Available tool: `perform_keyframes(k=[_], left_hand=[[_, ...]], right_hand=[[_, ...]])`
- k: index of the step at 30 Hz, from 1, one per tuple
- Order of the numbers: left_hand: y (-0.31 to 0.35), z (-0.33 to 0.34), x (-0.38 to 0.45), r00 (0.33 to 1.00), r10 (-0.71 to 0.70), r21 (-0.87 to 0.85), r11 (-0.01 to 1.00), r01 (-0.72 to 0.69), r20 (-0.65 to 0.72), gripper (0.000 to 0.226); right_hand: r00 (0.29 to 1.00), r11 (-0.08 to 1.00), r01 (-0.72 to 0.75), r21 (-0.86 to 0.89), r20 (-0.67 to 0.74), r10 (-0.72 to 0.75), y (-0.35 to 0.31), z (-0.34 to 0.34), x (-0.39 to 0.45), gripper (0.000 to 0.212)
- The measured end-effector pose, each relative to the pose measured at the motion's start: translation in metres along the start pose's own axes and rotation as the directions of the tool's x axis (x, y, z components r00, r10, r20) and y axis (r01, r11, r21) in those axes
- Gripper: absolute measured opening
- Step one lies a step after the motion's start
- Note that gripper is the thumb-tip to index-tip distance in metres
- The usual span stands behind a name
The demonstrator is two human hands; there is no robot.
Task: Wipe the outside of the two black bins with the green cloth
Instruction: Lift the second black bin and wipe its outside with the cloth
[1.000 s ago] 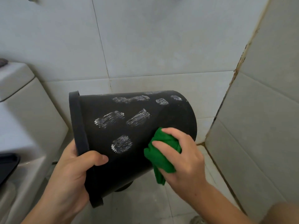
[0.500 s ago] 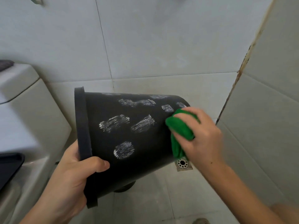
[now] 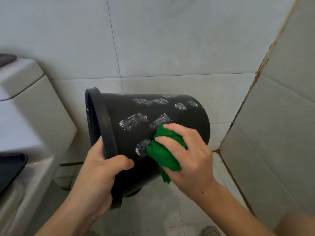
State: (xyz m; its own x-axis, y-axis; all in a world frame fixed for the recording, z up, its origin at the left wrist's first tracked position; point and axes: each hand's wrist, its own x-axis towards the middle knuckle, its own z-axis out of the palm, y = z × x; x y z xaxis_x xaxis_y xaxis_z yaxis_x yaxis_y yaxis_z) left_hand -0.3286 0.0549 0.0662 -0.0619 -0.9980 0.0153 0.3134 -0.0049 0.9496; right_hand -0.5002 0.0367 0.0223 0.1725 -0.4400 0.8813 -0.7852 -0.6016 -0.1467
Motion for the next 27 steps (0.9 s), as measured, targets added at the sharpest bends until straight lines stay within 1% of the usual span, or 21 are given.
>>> perform_keyframes(k=[2, 3, 5, 7, 8, 9, 11, 12, 14, 16, 17, 18, 20, 22, 23, 25, 27], left_hand=[[-0.001, 0.003, 0.001, 1.0, -0.012, 0.011, 1.0, 0.012, 0.003, 0.05], [-0.002, 0.004, 0.001, 1.0, -0.012, 0.014, 1.0, 0.012, 0.009, 0.05], [-0.002, 0.004, 0.0, 1.0, -0.013, 0.029, 0.999, 0.012, 0.028, 0.053], [-0.003, 0.003, -0.002, 0.999, -0.02, 0.06, 0.998, 0.018, 0.047, 0.056], [-0.004, 0.004, -0.002, 0.998, -0.022, 0.076, 0.997, 0.017, 0.058, 0.057], [-0.004, 0.004, -0.002, 0.997, -0.02, 0.092, 0.996, 0.013, 0.071, 0.057], [-0.005, 0.005, -0.002, 0.996, -0.014, 0.114, 0.993, 0.003, 0.092, 0.058], [-0.006, 0.005, -0.003, 0.996, -0.01, 0.122, 0.993, -0.002, 0.094, 0.058], [-0.007, 0.002, -0.004, 0.996, -0.011, 0.119, 0.993, 0.001, 0.085, 0.058], [-0.008, 0.0, -0.005, 0.997, -0.034, 0.115, 0.993, 0.025, 0.075, 0.057], [-0.008, -0.001, -0.005, 0.996, -0.04, 0.119, 0.992, 0.031, 0.074, 0.057], [-0.008, -0.001, -0.004, 0.996, -0.042, 0.12, 0.992, 0.033, 0.075, 0.057], [-0.007, 0.0, -0.004, 0.996, -0.026, 0.126, 0.992, 0.015, 0.085, 0.058], [-0.005, 0.001, -0.003, 0.996, 0.002, 0.139, 0.99, -0.015, 0.094, 0.058], [-0.006, 0.0, -0.003, 0.996, 0.015, 0.143, 0.989, -0.028, 0.088, 0.058], [-0.008, -0.003, -0.002, 0.996, 0.022, 0.153, 0.988, -0.035, 0.086, 0.058], [-0.009, -0.003, -0.002, 0.995, -0.007, 0.146, 0.989, -0.007, 0.096, 0.058]], right_hand=[[0.999, 0.999, -0.032, 0.043, -0.022, 0.032, -0.001, 0.002, -0.002, 0.018], [1.0, 0.997, -0.013, 0.077, -0.014, 0.014, -0.005, 0.005, -0.006, 0.019], [0.996, 0.989, 0.078, 0.126, 0.026, -0.082, -0.015, 0.01, -0.016, 0.024], [0.981, 0.977, 0.168, 0.128, 0.075, -0.178, -0.009, 0.007, -0.017, 0.03], [0.979, 0.978, 0.173, 0.115, 0.089, -0.184, -0.002, 0.005, -0.014, 0.03], [0.984, 0.984, 0.146, 0.105, 0.089, -0.156, 0.004, 0.003, -0.01, 0.029], [0.996, 0.99, 0.073, 0.117, 0.052, -0.079, 0.007, 0.002, -0.005, 0.026], [0.997, 0.988, 0.067, 0.136, 0.035, -0.072, 0.002, 0.003, -0.007, 0.024], [0.987, 0.976, 0.14, 0.166, 0.052, -0.151, -0.012, 0.005, -0.017, 0.021], [0.953, 0.951, 0.263, 0.163, 0.107, -0.282, -0.023, 0.007, -0.029, 0.022], [0.939, 0.942, 0.298, 0.154, 0.13, -0.318, -0.022, 0.006, -0.029, 0.024], [0.939, 0.945, 0.295, 0.143, 0.137, -0.314, -0.017, 0.007, -0.025, 0.028], [0.972, 0.971, 0.194, 0.143, 0.109, -0.21, -0.007, 0.006, -0.013, 0.032], [0.991, 0.982, 0.101, 0.157, 0.065, -0.113, -0.005, 0.006, -0.005, 0.03], [0.994, 0.983, 0.086, 0.163, 0.056, -0.096, -0.009, 0.007, -0.006, 0.027], [0.992, 0.978, 0.1, 0.181, 0.056, -0.112, -0.02, 0.01, -0.014, 0.022], [0.984, 0.969, 0.146, 0.199, 0.071, -0.163, -0.024, 0.011, -0.02, 0.017]])
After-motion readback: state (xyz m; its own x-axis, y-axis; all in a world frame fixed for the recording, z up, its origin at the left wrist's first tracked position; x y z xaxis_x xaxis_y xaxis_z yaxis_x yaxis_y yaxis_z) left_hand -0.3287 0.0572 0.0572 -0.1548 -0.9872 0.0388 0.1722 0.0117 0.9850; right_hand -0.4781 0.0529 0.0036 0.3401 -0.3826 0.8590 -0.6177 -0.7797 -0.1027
